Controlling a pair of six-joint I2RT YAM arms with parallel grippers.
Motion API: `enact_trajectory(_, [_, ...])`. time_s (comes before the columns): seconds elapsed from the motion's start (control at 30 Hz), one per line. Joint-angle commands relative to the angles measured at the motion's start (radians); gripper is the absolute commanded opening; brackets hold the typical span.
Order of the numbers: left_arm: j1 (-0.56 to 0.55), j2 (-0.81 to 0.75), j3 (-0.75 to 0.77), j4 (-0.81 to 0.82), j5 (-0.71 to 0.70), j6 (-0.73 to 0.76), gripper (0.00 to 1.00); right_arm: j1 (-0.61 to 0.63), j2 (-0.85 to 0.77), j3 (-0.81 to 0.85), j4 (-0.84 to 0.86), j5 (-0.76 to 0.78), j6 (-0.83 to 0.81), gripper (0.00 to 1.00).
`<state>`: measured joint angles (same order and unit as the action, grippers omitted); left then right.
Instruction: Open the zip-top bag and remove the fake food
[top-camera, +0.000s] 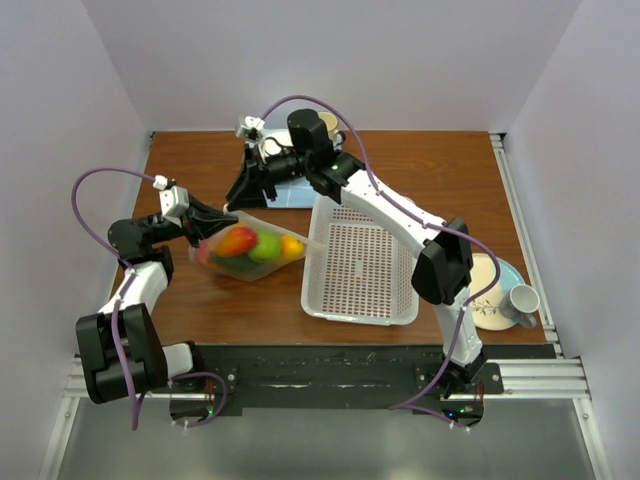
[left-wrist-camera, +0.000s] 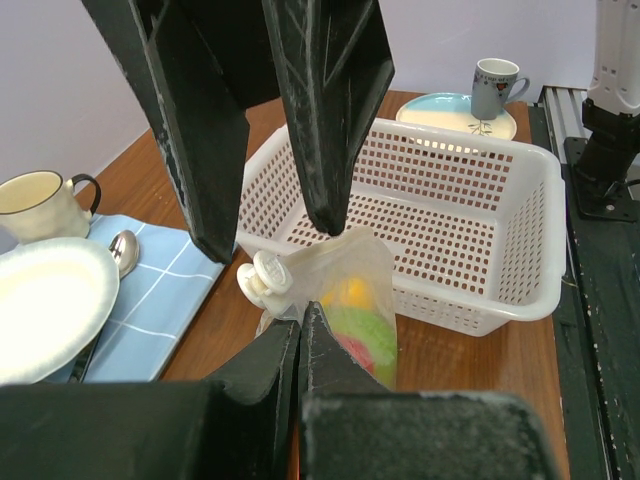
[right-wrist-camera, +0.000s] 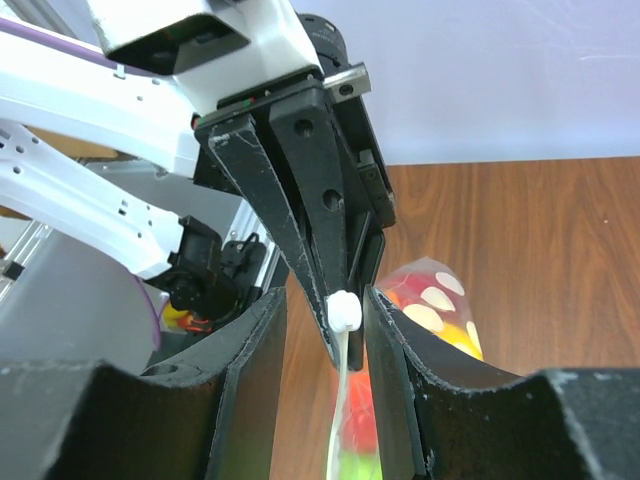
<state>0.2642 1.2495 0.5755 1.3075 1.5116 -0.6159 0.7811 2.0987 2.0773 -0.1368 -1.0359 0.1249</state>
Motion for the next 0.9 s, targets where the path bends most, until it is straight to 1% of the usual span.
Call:
enact_trajectory(0.0, [0.004,-0.01,0.006,0.217,0.197,0.027,0.01,0.009,0.02,0.024,0.02,-0.024,0.019,0.41])
enact_trajectory(0.17, [0.003,-0.007,0.012,0.217,0.197,0.027,0.0,0.01,0.029,0.02,0.02,-0.026,0.024,0.41])
enact_trajectory(0.27, [0.004,-0.005,0.011,0.217,0.197,0.027,0.0,0.01,0.03,0.018,0.031,-0.033,0.035,0.37])
enact_trajectory(0.43, [0.004,-0.005,0.009,0.22,0.196,0.027,0.0,0.012,0.037,0.02,0.055,-0.049,0.053,0.26])
enact_trajectory(0.47, [0.004,-0.005,0.007,0.22,0.197,0.027,0.0,0.01,0.035,0.017,0.06,-0.055,0.061,0.25])
enact_trajectory(0.63, [0.004,-0.002,0.004,0.226,0.197,0.033,0.0,0.012,0.03,0.007,0.074,-0.069,0.073,0.1])
enact_trajectory(0.7, [0.004,-0.001,0.003,0.23,0.196,0.035,0.0,0.012,0.027,0.0,0.071,-0.07,0.073,0.06])
enact_trajectory(0.87, [0.004,0.002,0.004,0.23,0.196,0.041,0.0,0.012,-0.012,-0.066,0.036,-0.061,0.029,0.05])
